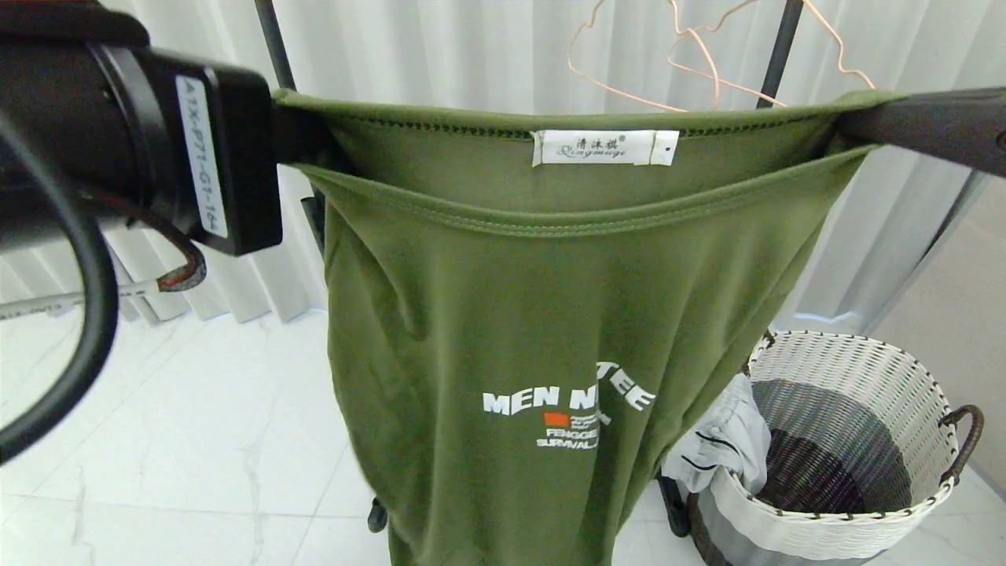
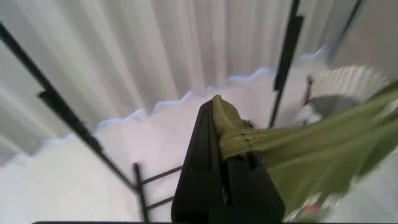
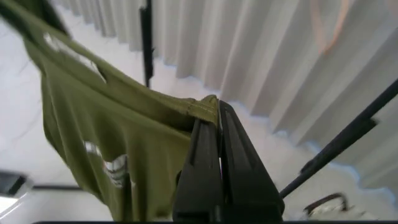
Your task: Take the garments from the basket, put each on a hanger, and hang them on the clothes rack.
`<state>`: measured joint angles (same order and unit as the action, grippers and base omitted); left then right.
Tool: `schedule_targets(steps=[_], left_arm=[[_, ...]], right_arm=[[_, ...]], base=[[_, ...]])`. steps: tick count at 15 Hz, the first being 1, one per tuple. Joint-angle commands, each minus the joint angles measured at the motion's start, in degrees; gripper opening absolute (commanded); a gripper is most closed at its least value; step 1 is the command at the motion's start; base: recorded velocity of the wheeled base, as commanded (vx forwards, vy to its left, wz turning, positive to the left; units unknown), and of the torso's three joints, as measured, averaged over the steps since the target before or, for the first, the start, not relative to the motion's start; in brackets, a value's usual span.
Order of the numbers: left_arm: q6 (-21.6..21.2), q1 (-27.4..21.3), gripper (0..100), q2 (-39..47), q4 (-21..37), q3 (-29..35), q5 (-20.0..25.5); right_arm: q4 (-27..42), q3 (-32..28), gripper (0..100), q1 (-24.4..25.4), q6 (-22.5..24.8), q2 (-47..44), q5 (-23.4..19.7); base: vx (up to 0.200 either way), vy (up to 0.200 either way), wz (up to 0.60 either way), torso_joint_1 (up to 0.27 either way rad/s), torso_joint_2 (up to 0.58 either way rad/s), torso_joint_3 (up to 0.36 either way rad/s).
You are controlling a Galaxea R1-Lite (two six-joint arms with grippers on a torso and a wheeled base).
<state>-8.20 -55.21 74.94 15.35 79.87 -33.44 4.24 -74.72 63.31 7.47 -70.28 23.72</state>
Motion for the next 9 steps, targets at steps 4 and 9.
schedule_targets(steps=[4,9], left_arm=[[-1.1,0.6,0,1.3,4.4,11.1,0.0],[4.3,-6.3,0,1.4,1.6,10.7,-2.3]], right_arm=[[-3.1,-2.4,0,-2.0,1.9,-0.6,-0.1],[-1.9,-5.3,0,-3.1,3.4,0.1,-0.2]], base=[[0.0,0.0,0.0,0.0,0.0,0.0],[0.0,0.0,0.0,0.0,0.0,0.0]])
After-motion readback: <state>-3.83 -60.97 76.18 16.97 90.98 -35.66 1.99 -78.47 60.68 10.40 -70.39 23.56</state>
